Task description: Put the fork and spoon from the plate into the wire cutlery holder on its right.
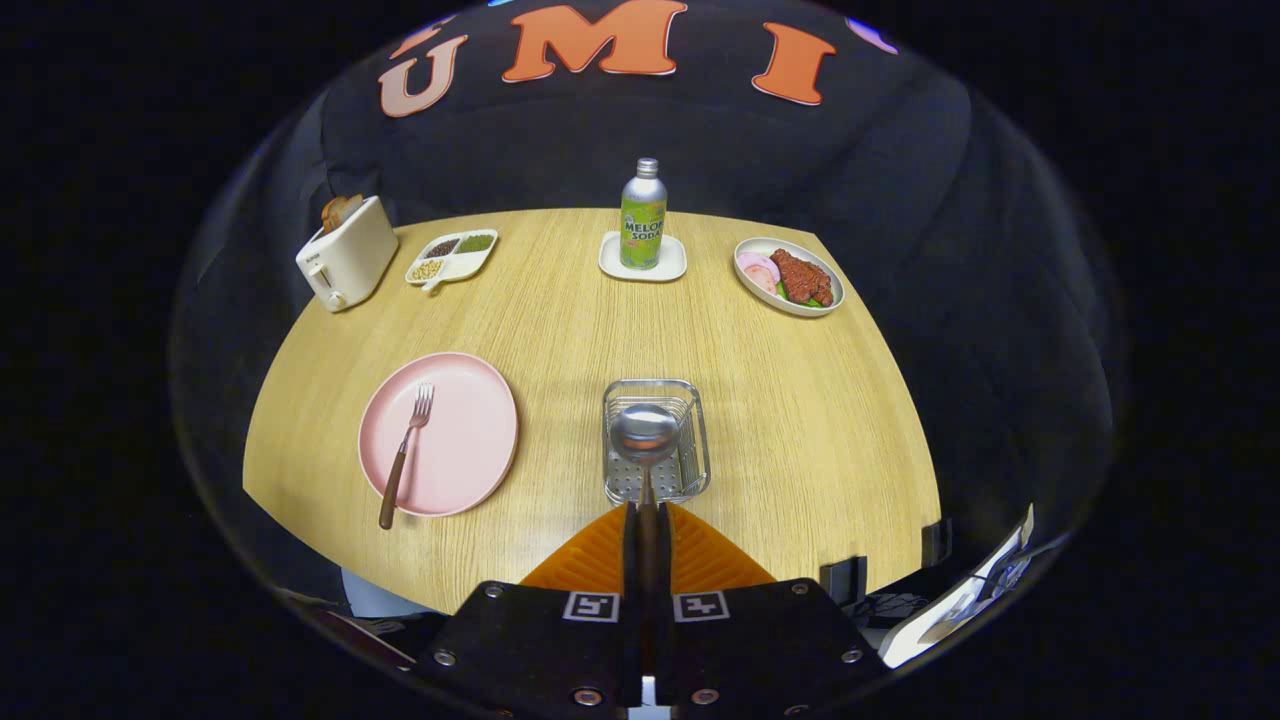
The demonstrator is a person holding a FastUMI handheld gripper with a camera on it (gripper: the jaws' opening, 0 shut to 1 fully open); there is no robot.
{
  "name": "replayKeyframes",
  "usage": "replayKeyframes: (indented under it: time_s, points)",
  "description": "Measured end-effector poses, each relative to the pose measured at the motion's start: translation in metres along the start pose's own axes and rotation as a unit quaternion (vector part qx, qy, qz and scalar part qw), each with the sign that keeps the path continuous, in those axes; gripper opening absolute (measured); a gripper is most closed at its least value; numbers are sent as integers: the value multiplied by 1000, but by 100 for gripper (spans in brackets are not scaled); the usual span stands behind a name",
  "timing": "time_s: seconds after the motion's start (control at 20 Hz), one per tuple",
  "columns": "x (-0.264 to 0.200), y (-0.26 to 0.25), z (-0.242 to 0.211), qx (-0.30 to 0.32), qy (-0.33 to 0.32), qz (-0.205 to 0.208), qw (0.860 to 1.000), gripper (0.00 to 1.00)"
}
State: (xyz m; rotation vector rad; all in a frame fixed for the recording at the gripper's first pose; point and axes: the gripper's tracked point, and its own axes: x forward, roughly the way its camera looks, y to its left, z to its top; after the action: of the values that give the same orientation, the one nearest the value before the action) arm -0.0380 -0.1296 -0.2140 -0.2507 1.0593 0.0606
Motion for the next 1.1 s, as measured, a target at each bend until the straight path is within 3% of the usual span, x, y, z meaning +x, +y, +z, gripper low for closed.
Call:
replayKeyframes:
  time_s: [0.55,1.1]
  points:
    - [30,4,11,-75,129,14,989,5]
    - [61,2,9,-77,199,33,976,5]
